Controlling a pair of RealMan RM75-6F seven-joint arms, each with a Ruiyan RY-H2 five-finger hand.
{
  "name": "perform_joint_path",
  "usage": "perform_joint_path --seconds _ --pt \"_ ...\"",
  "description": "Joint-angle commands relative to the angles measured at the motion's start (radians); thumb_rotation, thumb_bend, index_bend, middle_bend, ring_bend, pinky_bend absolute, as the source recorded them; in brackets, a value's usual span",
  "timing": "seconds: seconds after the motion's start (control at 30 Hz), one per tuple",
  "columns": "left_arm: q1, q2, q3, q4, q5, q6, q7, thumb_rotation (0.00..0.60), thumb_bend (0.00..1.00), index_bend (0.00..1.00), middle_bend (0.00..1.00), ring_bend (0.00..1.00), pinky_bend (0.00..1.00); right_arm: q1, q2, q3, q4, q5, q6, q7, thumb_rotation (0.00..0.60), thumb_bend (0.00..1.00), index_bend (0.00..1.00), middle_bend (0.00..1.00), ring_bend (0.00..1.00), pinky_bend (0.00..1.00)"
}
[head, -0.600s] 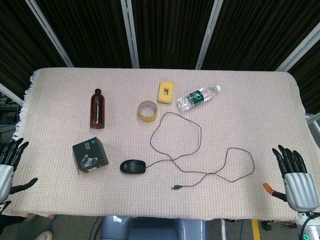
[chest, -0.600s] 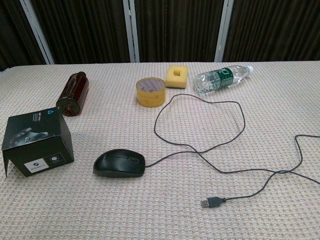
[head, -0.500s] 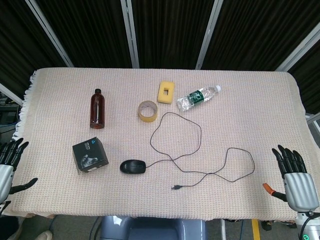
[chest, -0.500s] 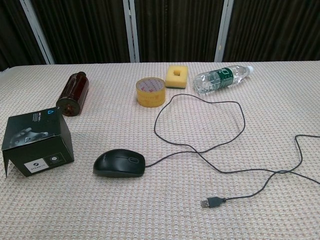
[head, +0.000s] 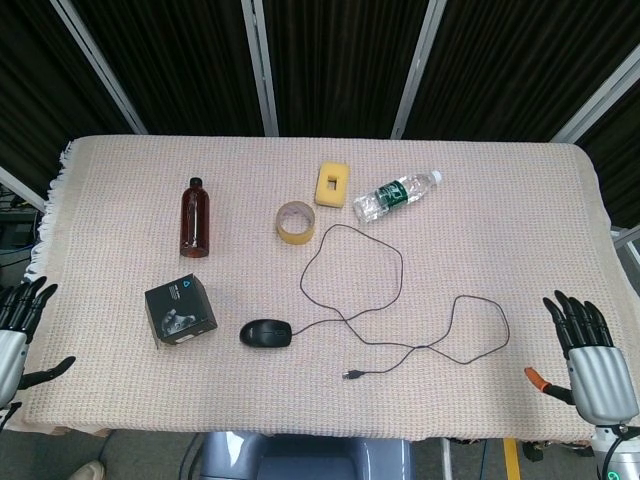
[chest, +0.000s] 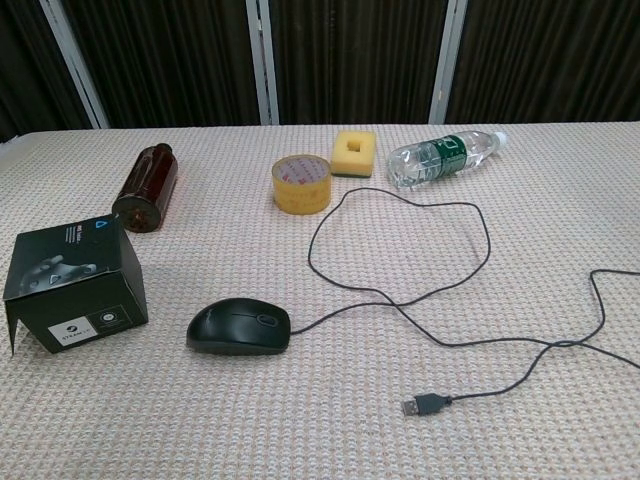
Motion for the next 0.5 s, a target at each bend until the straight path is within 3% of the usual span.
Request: perform_joint_path --seconds 0.03,0.37,0.5 --pt "-0.001 0.0 0.0 0.0 0.0 -0.001 -0.001 0.6 0.04 0.05 0.0 0.0 0.0 0.001 0.001 -0.001 -0.001 0.001 -0.002 0.003 0.6 0.11 0.03 0.0 0.0 0.0" --pt "0.0 -0.001 0.003 -0.006 0.007 0.002 0.009 0.6 0.04 0.05 0.0 0.0 0.0 0.003 0.013 -0.01 -0.004 -0.011 -0.009 0.029 0.6 0.11 0.03 0.01 0.0 0.0" --pt "0.0 -0.001 0.002 -0.006 0.002 0.0 0.005 0.6 0.04 0.05 0.0 0.0 0.0 0.018 0.021 -0.009 -0.009 -0.036 -0.013 0.051 0.6 0.11 0.05 0.16 0.07 0.06"
